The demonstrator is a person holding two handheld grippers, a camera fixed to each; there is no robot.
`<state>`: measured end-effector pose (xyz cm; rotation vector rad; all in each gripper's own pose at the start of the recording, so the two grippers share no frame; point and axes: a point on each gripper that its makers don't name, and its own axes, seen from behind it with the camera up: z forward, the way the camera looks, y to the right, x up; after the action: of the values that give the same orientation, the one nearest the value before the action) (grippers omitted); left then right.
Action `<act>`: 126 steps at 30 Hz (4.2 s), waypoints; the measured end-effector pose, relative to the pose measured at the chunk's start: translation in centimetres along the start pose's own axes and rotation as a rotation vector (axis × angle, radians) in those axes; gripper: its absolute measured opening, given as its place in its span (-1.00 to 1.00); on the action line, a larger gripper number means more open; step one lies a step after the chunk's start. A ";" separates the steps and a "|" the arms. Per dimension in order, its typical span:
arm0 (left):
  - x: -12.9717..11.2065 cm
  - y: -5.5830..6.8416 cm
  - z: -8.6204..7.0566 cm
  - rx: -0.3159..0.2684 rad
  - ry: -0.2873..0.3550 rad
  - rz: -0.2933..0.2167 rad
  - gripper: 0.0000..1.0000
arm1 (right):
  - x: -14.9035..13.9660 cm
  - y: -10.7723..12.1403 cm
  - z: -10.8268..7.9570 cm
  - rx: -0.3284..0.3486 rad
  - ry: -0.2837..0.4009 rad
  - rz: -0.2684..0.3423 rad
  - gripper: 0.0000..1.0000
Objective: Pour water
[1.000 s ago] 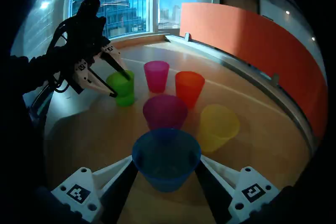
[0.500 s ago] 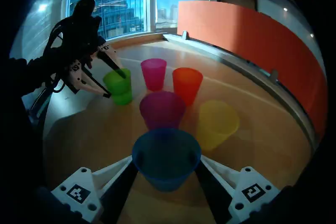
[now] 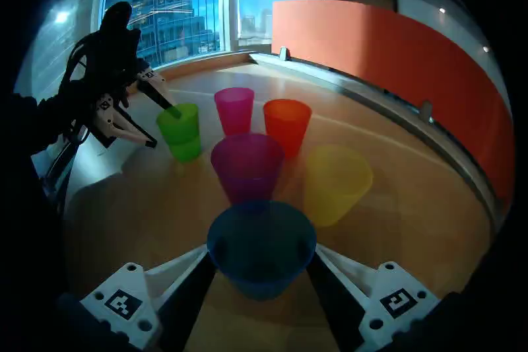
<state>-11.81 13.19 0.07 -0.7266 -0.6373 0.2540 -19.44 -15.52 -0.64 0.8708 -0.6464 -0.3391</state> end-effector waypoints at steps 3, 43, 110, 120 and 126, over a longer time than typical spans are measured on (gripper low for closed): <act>-0.1 0.3 -0.4 -0.003 0.006 -0.013 0.97 | -0.5 0.0 -0.3 -0.004 -0.001 0.002 0.77; 0.3 1.2 -6.9 0.104 0.134 -0.098 0.97 | -3.6 -0.6 -8.2 -0.149 0.068 0.113 1.00; 7.9 -4.7 -18.6 0.752 0.731 -0.204 0.97 | 4.7 5.8 -20.3 -0.889 0.750 0.339 0.99; 6.3 -5.8 -16.9 0.762 0.749 -0.234 0.97 | 3.7 6.0 -20.0 -0.898 0.717 0.374 0.99; 4.7 -7.1 -15.4 0.754 0.746 -0.272 0.97 | 3.8 6.1 -19.9 -0.905 0.711 0.380 0.99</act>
<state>1.42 1.75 -1.71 0.0271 0.0982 -0.0472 -3.52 -1.92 -3.80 -0.0408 0.0491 0.0523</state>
